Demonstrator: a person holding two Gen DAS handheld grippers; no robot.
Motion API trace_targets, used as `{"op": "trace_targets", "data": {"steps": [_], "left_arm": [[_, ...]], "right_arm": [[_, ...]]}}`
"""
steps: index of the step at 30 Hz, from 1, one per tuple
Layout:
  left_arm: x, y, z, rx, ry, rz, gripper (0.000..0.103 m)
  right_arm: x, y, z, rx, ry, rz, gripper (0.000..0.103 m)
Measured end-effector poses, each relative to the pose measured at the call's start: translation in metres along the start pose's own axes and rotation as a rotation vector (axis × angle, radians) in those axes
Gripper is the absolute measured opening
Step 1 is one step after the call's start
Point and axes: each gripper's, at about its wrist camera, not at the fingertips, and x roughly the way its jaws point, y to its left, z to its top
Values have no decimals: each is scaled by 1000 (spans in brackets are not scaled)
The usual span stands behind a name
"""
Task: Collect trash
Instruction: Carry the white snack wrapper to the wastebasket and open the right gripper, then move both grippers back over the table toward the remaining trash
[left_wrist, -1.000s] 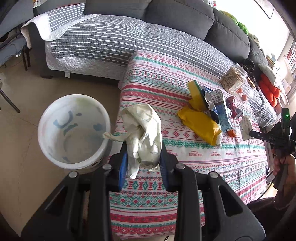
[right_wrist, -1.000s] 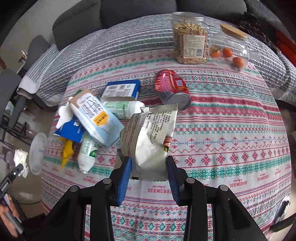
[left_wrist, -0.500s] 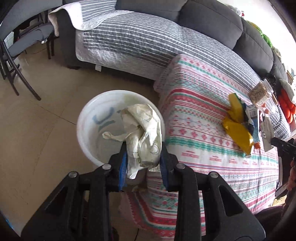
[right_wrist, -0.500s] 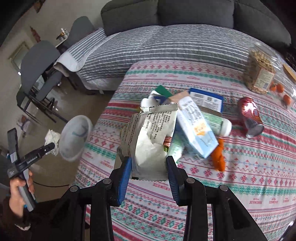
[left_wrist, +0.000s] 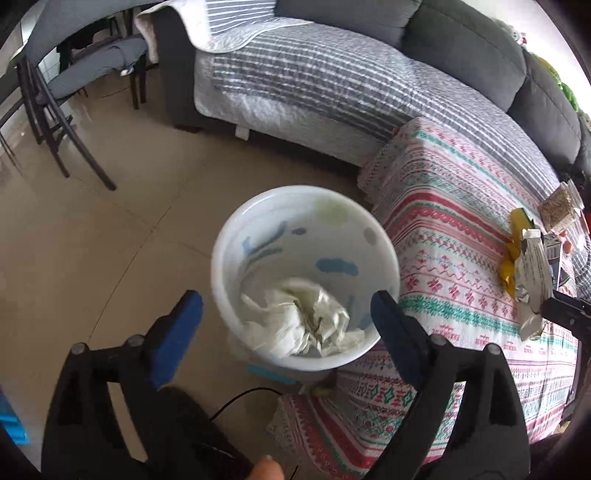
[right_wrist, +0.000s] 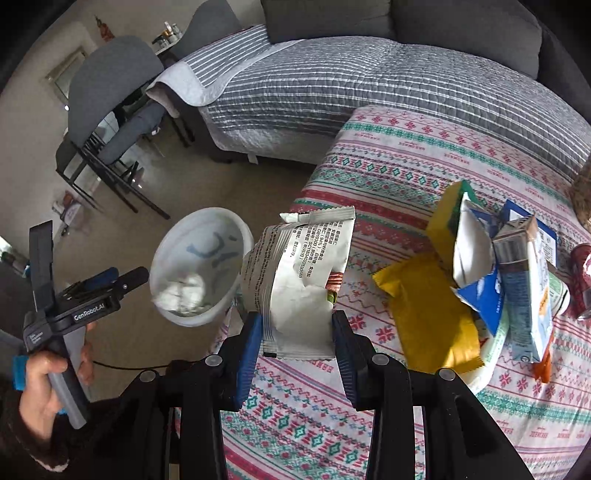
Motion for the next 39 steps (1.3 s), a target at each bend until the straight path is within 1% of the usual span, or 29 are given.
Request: {"op": "trace_targets", "data": {"steps": [1, 3, 11, 17, 23, 24, 25, 26, 27, 29, 32, 35, 39], "left_arm": [[-1, 3, -1, -4, 6, 9, 94], [-5, 12, -6, -16, 10, 27, 102], [-20, 44, -26, 23, 13, 86, 102], [-22, 59, -37, 6, 61, 91, 102], [-24, 66, -41, 13, 64, 106, 102], [-23, 67, -42, 11, 65, 107, 102], [-23, 69, -42, 9, 67, 108, 102], [-23, 70, -43, 6, 69, 107, 102], [-23, 71, -43, 2, 72, 105, 102], [-24, 73, -44, -13, 74, 98, 102], [-26, 74, -44, -28, 71, 93, 102], [-27, 73, -45, -31, 69, 94, 102], [-27, 69, -45, -25, 69, 95, 102]], "right_arm": [[6, 4, 2, -3, 8, 2, 40], [15, 13, 5, -12, 20, 6, 40], [61, 55, 20, -59, 61, 29, 40], [97, 81, 27, -89, 89, 34, 40], [116, 96, 32, -112, 84, 33, 41], [116, 98, 32, -117, 73, 34, 43], [116, 100, 33, -124, 64, 42, 46], [118, 101, 33, -127, 60, 49, 60], [119, 103, 33, -124, 57, 48, 71], [116, 104, 33, -119, 37, 40, 72], [109, 104, 32, -126, 30, 17, 72], [97, 98, 29, -113, 26, -12, 72], [74, 87, 21, -114, -3, -64, 73]]}}
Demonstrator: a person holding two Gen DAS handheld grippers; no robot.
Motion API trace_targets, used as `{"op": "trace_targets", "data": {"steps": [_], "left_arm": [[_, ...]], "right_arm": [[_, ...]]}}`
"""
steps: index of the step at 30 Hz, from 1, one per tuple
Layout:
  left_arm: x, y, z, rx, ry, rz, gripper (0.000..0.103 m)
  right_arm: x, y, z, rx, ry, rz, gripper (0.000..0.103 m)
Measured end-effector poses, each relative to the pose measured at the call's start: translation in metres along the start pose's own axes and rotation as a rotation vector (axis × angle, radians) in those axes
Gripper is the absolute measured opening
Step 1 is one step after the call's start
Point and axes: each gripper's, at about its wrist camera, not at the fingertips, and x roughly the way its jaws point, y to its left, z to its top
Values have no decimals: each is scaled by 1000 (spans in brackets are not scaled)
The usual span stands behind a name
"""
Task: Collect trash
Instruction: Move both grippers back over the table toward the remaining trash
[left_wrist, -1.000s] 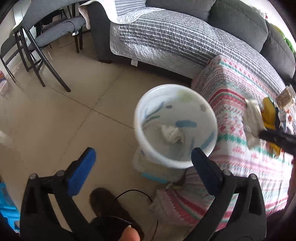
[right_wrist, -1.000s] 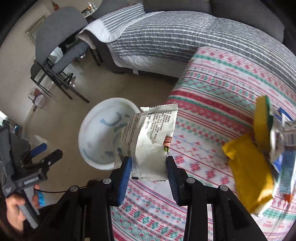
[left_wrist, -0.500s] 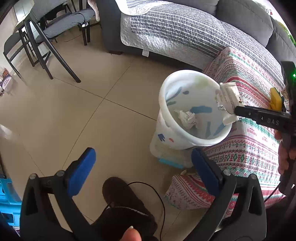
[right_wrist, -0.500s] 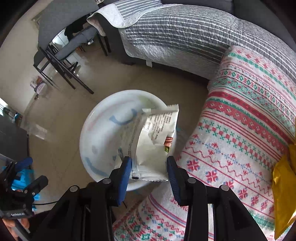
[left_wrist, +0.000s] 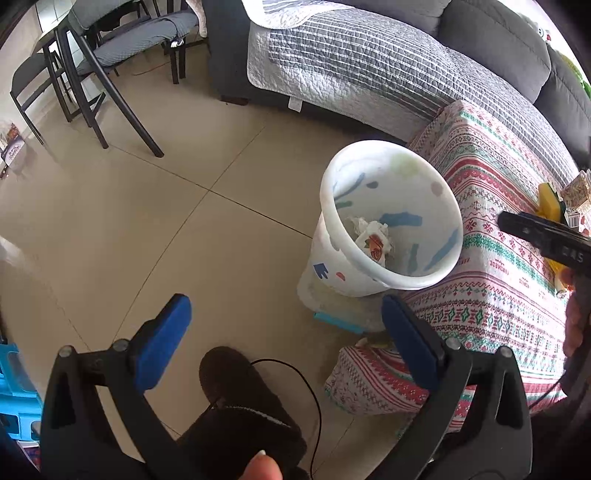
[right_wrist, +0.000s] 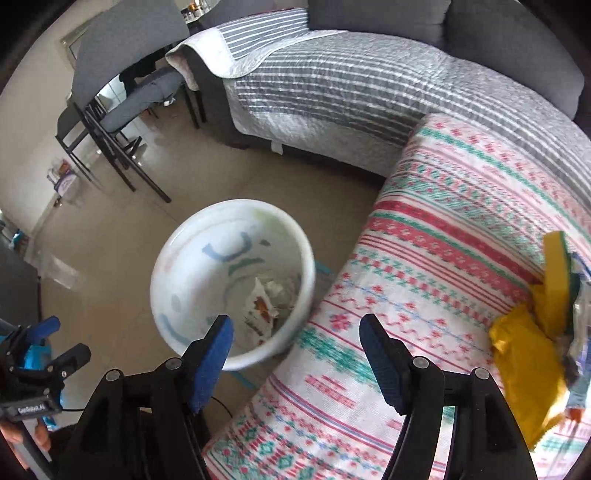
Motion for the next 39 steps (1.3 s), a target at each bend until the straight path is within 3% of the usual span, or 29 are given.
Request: {"op": "trace_targets", "data": {"steps": [10, 18, 27, 39], "left_arm": [[-2, -25, 2, 50, -6, 7, 102], [-11, -58, 4, 77, -20, -39, 102], [-16, -120, 8, 159, -29, -91, 102], [-19, -198, 4, 287, -32, -145, 102]], "right_arm": [[-65, -51, -25, 31, -71, -77, 77], [-109, -107, -47, 95, -104, -126, 78], [-151, -171, -77, 184, -146, -179, 78], [-176, -246, -113, 301, -139, -237, 78]]}}
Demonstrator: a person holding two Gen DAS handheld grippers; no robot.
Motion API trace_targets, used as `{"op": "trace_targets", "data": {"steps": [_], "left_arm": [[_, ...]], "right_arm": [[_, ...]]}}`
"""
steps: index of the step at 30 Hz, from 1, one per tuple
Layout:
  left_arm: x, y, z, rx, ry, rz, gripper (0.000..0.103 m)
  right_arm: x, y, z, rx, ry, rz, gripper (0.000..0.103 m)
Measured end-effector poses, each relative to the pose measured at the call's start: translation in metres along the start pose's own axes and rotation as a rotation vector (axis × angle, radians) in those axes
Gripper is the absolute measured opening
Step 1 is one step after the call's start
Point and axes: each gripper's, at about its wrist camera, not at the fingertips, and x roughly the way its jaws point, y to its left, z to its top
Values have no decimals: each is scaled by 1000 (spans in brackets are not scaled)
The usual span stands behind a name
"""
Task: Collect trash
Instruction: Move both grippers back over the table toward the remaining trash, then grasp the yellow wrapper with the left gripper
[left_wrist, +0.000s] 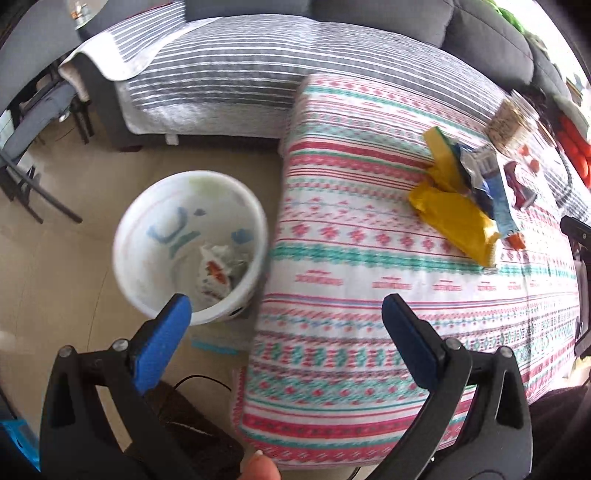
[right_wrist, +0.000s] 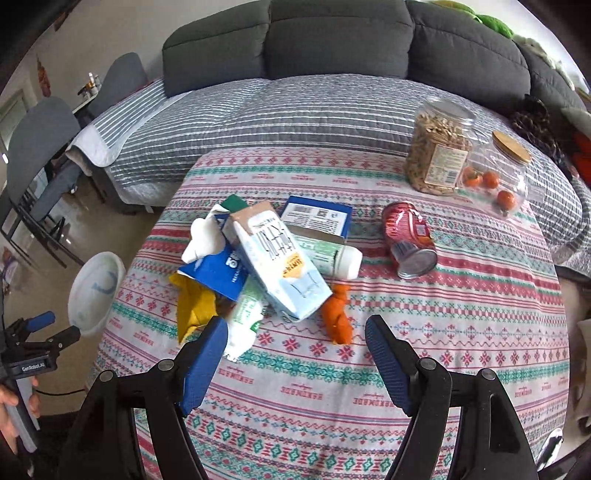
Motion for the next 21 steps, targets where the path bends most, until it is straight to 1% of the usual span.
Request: {"op": "trace_targets", "data": {"steps": [4, 8, 11, 13, 16, 21], "left_arm": [[4, -23, 6, 31, 1, -19, 102], [7, -44, 15, 24, -12, -83, 102], [10, -63, 20, 23, -25, -115, 102], [14, -75, 24, 24, -18, -144, 102], [29, -90, 33, -12, 6, -215, 102], [50, -114, 44, -62, 23, -290, 100]], "right_arm": [[1, -24, -5, 43, 13, -7, 78], [5, -38, -9, 63, 33, -27, 78], [6, -46, -11, 74, 45, -37, 78], [8, -51, -12, 79, 50, -43, 78], [9, -54, -14, 80, 58, -49, 78], [13, -63, -16, 84, 69, -59, 78]]}}
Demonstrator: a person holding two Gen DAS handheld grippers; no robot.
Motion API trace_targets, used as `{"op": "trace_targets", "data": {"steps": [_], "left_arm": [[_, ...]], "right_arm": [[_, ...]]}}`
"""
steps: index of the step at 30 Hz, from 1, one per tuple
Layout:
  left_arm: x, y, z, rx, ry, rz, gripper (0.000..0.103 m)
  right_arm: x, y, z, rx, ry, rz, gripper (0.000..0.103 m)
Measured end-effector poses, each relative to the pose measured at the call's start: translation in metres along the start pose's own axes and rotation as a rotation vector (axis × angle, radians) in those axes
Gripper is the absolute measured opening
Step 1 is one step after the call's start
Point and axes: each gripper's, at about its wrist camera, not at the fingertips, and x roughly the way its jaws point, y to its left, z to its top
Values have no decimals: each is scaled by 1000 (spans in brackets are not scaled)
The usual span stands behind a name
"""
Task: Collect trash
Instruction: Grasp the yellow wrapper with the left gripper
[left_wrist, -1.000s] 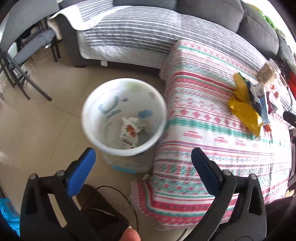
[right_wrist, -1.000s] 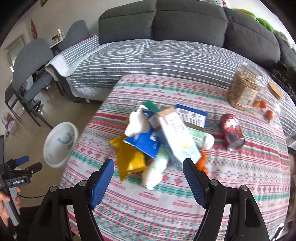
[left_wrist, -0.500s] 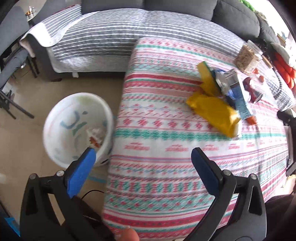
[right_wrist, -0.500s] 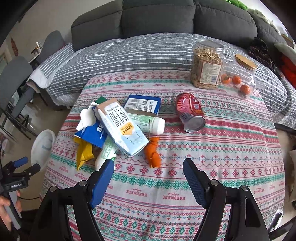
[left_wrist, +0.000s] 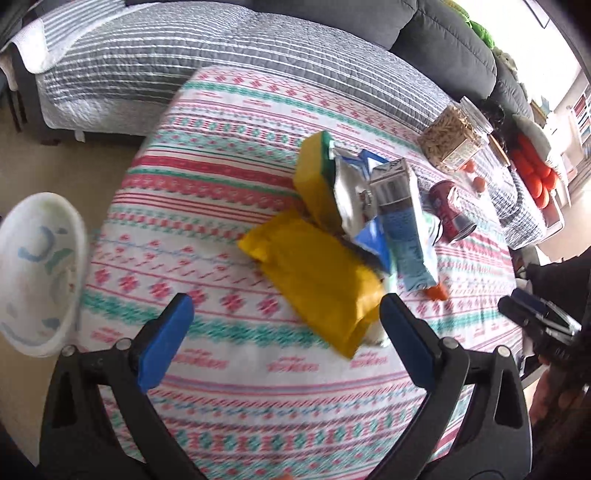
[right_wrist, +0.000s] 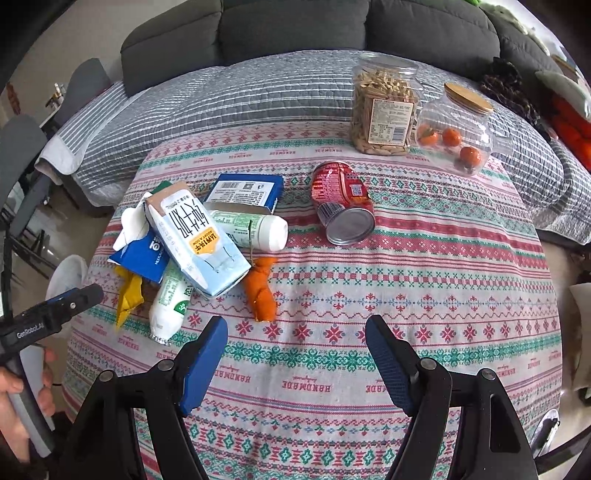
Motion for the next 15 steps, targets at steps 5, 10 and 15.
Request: {"op": "trace_targets", "data": {"steps": [5, 10, 15], "left_arm": [[24, -23, 3, 22, 24, 2, 100], [37, -24, 7, 13, 29, 33, 92], [44, -16, 6, -5, 64, 28, 68]], "right_arm": [[4, -11, 0, 15, 11, -10, 78], [8, -20, 1, 22, 22, -23, 78], [16, -21, 5, 27, 41, -19, 78]]}}
